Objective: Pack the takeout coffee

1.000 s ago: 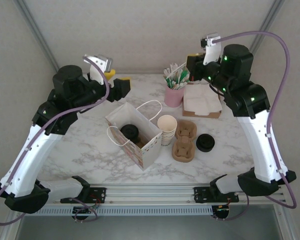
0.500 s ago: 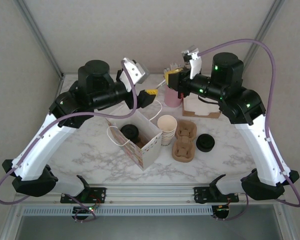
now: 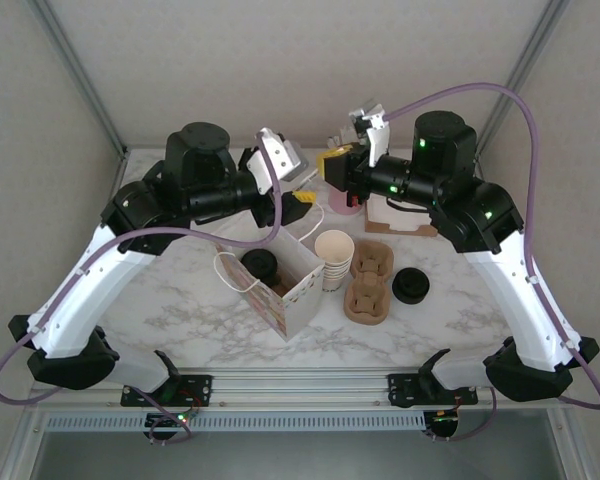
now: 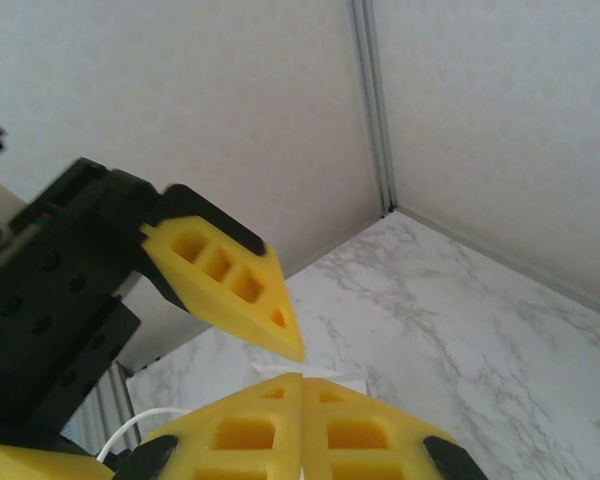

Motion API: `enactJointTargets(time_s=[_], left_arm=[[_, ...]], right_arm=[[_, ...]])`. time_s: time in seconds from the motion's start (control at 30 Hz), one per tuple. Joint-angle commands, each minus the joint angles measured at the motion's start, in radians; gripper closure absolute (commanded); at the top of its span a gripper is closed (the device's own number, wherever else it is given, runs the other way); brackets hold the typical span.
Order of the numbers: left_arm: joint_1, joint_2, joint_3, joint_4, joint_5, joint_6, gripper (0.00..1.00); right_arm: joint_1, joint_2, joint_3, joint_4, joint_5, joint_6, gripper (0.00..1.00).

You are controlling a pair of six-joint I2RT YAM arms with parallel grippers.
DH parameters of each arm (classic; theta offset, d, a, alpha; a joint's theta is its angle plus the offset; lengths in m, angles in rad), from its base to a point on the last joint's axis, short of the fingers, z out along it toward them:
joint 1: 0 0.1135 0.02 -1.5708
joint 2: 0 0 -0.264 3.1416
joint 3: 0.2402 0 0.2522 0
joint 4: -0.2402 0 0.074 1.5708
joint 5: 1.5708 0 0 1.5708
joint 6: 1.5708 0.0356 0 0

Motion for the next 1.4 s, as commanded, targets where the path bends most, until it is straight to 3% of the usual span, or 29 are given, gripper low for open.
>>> enactJointTargets(time_s=[0.0, 0.13, 0.23, 0.47, 0.63, 0.77, 0.83, 0.87, 0.93, 1.0, 1.03, 1.17, 1.37], left_arm=[[-0.009, 0.011, 0.031, -0.030, 0.019, 0.027, 0.38], [-0.013, 0.024, 0.050, -0.049, 0.010, 0.026, 0.41], [-0.015, 0.030, 0.056, -0.060, 0.007, 0.040, 0.53], [-0.021, 0.036, 0.063, -0.052, 0.016, 0.040, 0.73], [-0.033, 0.047, 0.084, -0.055, 0.027, 0.025, 0.96], [-0.038, 0.031, 0.060, -0.049, 0.022, 0.000, 0.99], [-0.038, 0.011, 0.027, -0.037, 0.014, -0.017, 1.00], [-0.038, -0.001, 0.006, -0.024, 0.010, -0.031, 1.00], [-0.038, -0.034, -0.048, 0.014, 0.003, -0.063, 1.00], [-0.038, -0.078, -0.120, 0.082, -0.009, -0.101, 1.00], [-0.039, -0.096, -0.152, 0.111, -0.014, -0.123, 0.99], [-0.045, -0.176, -0.298, 0.212, -0.056, -0.184, 0.99], [-0.048, -0.288, -0.521, 0.397, -0.126, -0.269, 1.00]], right_arm=[[0.019, -0.001, 0.006, 0.038, -0.023, -0.002, 1.00], [0.024, 0.000, -0.002, 0.041, -0.034, 0.000, 1.00], [0.027, 0.002, -0.004, 0.043, -0.035, 0.000, 1.00], [0.027, 0.007, -0.011, 0.039, -0.031, -0.003, 1.00], [0.027, 0.014, -0.008, 0.034, -0.024, 0.000, 0.99], [0.027, 0.013, -0.010, 0.034, -0.006, 0.007, 0.96], [0.027, 0.013, -0.011, 0.035, 0.002, 0.011, 0.89], [0.027, 0.010, -0.013, 0.037, 0.007, 0.020, 0.76], [0.027, 0.009, -0.013, 0.040, 0.013, 0.035, 0.62], [0.027, 0.003, -0.017, 0.049, 0.025, 0.057, 0.42], [0.027, -0.002, -0.021, 0.056, 0.036, 0.063, 0.38], [0.027, -0.042, -0.071, 0.110, 0.161, 0.084, 0.31], [0.027, -0.133, -0.174, 0.173, 0.495, 0.134, 0.27]])
